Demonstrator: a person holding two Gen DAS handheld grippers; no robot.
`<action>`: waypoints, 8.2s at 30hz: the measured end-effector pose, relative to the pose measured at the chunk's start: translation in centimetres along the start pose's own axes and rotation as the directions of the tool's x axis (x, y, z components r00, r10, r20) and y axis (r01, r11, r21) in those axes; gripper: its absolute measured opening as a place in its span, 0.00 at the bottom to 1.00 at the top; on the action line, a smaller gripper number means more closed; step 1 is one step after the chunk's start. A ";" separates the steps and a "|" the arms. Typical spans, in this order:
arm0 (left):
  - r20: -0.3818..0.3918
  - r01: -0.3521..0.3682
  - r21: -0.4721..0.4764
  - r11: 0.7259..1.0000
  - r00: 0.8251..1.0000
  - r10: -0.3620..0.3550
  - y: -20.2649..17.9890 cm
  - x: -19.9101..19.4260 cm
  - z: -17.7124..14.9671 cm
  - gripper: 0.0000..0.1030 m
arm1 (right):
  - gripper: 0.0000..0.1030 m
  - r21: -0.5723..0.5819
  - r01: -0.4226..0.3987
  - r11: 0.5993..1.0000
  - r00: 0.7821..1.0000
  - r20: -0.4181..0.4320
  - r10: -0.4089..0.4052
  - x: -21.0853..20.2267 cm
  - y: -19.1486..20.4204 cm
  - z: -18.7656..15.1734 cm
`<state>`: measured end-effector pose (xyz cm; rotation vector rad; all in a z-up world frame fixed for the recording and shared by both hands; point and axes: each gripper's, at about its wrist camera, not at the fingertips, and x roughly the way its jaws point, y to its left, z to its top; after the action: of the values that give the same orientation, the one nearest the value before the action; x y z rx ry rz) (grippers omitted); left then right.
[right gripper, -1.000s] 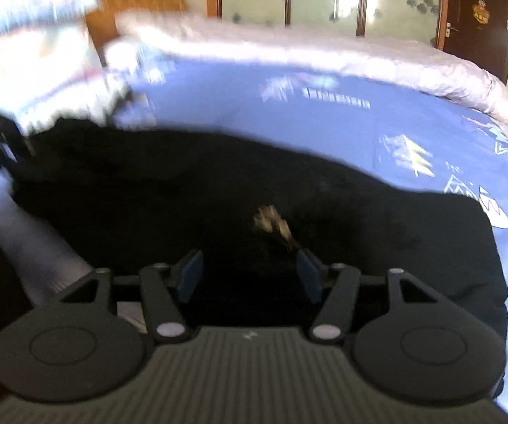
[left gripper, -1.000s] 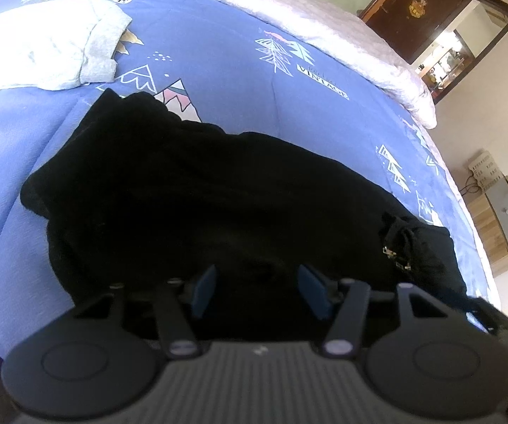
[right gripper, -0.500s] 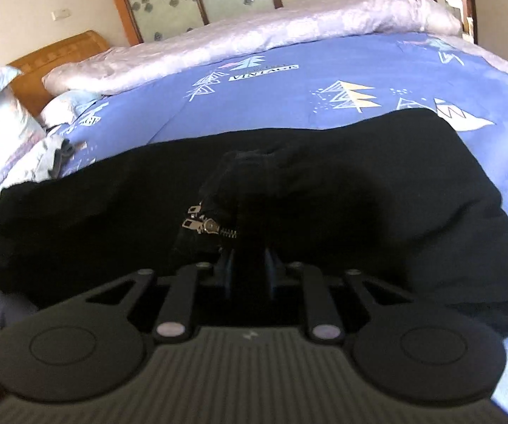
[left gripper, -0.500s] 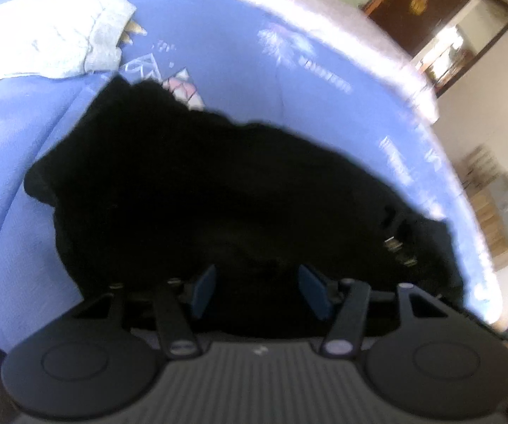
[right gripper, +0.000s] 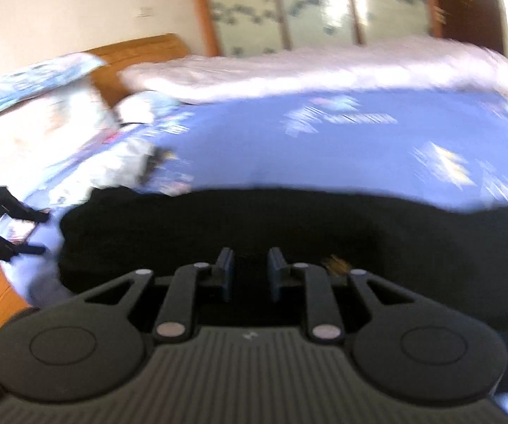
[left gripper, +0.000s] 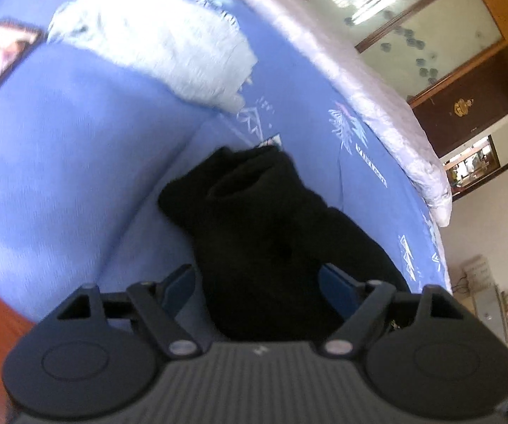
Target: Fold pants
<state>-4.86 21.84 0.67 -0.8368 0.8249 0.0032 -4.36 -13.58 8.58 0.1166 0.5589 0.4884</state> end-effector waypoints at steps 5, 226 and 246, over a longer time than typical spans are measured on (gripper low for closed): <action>-0.049 0.008 -0.049 0.999 0.999 -0.010 1.1 1.8 -0.2 0.90 | 0.25 0.046 -0.119 0.992 0.991 -0.058 0.121 5.3 3.0 1.2; -0.349 0.167 0.464 0.870 0.937 0.007 -16.7 12.8 -11.0 0.93 | 0.15 0.840 0.176 0.514 0.963 -0.038 -0.267 -13.0 -24.5 -12.2; -0.351 0.175 0.464 0.869 0.936 -0.001 -16.7 12.7 -11.2 0.96 | 0.15 0.847 0.166 0.506 0.963 -0.029 -0.269 -13.1 -24.4 -12.3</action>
<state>1.96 -0.86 -0.98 -0.3911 1.0537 -0.4323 -10.54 -41.54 -1.32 1.0112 0.6568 -0.0947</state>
